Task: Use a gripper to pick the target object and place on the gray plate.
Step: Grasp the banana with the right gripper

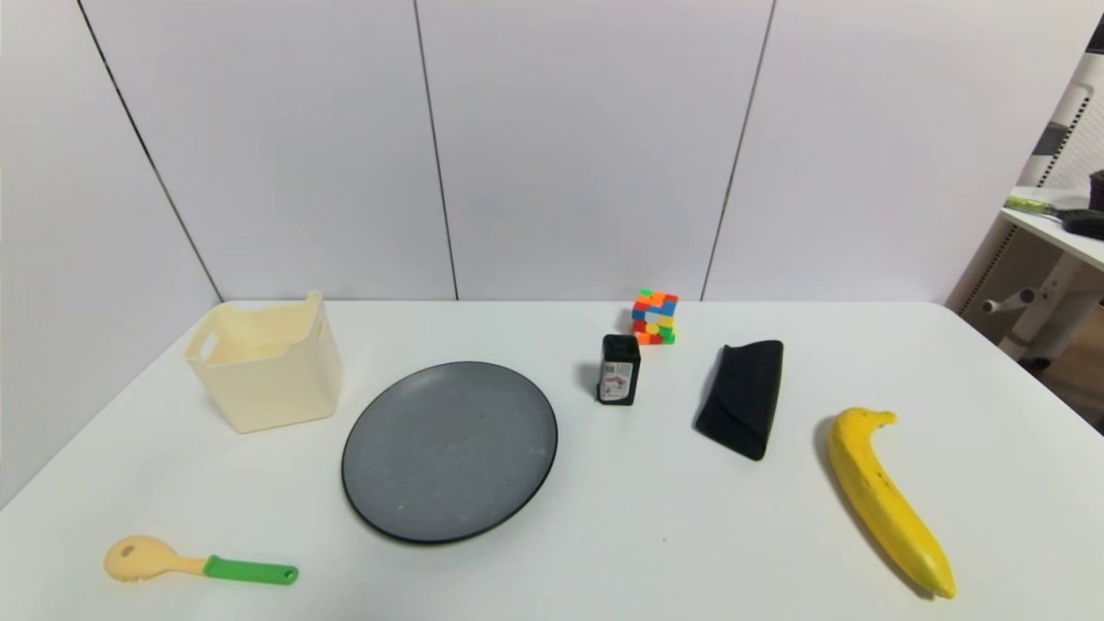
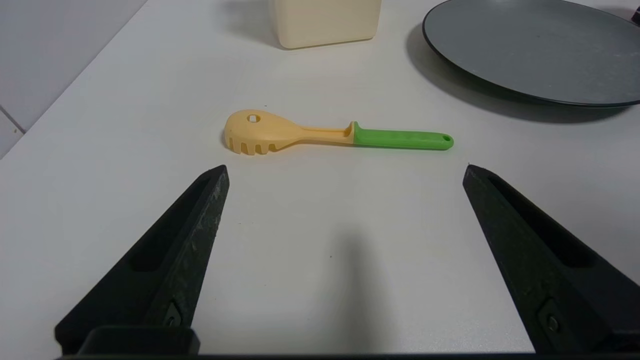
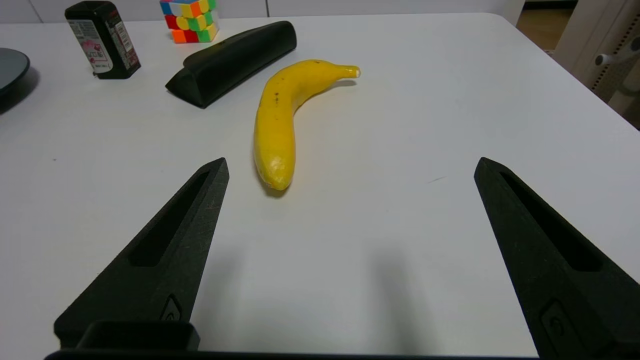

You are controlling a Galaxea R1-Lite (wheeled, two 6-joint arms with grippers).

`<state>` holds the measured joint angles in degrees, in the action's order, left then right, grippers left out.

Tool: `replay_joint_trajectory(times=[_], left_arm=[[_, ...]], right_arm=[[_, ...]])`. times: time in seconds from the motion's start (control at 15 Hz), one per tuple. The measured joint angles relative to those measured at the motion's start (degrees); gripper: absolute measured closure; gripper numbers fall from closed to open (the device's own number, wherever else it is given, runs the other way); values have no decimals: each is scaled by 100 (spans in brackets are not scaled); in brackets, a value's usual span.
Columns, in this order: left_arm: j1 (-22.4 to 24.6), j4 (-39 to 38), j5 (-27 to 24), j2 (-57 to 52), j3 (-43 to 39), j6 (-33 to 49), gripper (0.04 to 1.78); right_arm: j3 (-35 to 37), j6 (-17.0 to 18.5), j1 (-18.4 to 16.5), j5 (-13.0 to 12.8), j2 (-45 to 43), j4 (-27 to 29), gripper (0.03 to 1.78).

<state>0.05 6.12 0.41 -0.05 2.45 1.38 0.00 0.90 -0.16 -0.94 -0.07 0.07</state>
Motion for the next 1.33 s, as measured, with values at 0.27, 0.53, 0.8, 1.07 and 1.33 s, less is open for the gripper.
replay_joint_trajectory(times=[0.27, 0.53, 0.8, 1.07, 1.33], left_arm=[[0, 2, 0, 0, 0, 0, 13], [0, 0, 0, 0, 0, 0, 13], [0, 0, 2, 0, 0, 0, 13], [0, 2, -1, 0, 0, -1, 13], [0, 2, 0, 0, 0, 0, 13]], right_arm=[[-93, 105, -5, 21, 174, 44, 11], [-1340, 85, 37, 123, 1076, 89, 11], [-3790, 50, 205, 418, 2786, 190, 11], [-5920, 35, 388, 1119, 4825, 201, 11], [-6400, -418, 723, 1438, 6329, 555, 11]])
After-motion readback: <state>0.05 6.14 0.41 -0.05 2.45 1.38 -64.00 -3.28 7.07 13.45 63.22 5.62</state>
